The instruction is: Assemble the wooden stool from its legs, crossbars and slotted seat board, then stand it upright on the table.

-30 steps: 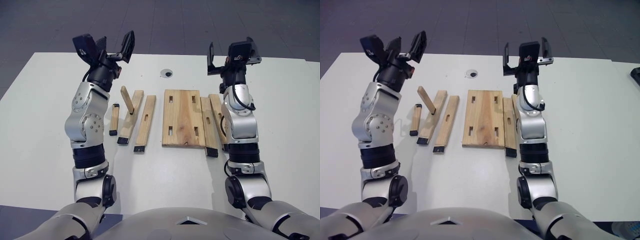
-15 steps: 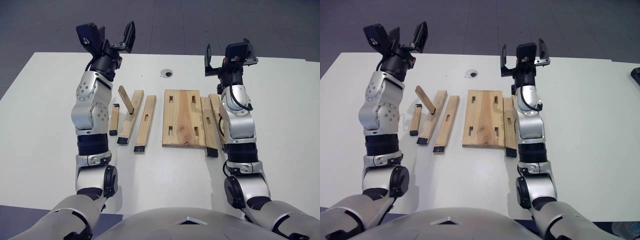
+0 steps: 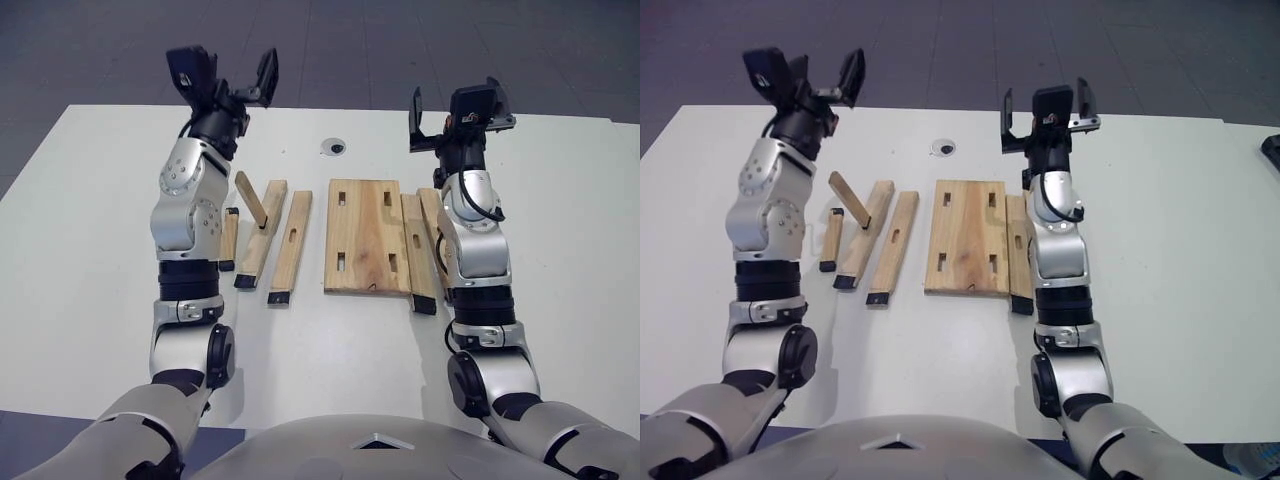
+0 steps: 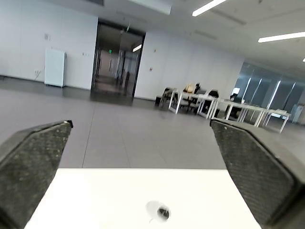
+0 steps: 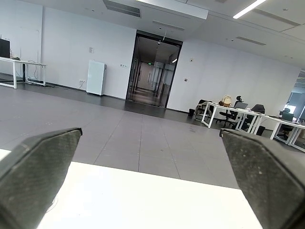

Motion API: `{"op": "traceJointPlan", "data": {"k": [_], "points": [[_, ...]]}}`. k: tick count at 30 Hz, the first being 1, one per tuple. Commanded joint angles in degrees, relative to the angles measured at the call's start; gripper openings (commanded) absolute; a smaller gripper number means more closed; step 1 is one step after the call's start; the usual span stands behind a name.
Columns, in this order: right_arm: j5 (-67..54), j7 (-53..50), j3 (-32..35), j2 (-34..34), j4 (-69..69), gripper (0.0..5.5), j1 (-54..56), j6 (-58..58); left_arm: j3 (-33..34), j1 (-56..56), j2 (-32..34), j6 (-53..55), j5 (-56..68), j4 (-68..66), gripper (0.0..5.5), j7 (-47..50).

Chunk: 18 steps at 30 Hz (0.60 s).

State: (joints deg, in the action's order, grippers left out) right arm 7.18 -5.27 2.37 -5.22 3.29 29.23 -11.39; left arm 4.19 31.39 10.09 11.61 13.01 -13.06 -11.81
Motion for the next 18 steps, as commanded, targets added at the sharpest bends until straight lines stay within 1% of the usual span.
{"op": "traceJointPlan", "data": {"k": [1,4,8,18], "points": [[-0.38,-0.15,0.2,0.17,0.48,5.4,0.88,0.0,-4.22,-4.79,0.7,-4.07,-6.86,-11.68,5.37,-0.07],[-0.55,0.18,0.36,-0.15,1.11,5.4,1.53,0.15,-1.75,-3.31,-0.94,-6.98,-4.65,-13.51,5.37,0.03],[-0.56,0.61,0.33,-0.47,1.56,5.4,1.67,0.23,0.86,-0.97,-1.34,-8.06,-2.32,-13.18,5.37,-0.09],[-0.42,0.84,0.04,-0.2,2.01,5.4,1.55,0.31,3.98,1.02,-0.17,-5.25,0.5,-3.73,5.37,0.94]]}}
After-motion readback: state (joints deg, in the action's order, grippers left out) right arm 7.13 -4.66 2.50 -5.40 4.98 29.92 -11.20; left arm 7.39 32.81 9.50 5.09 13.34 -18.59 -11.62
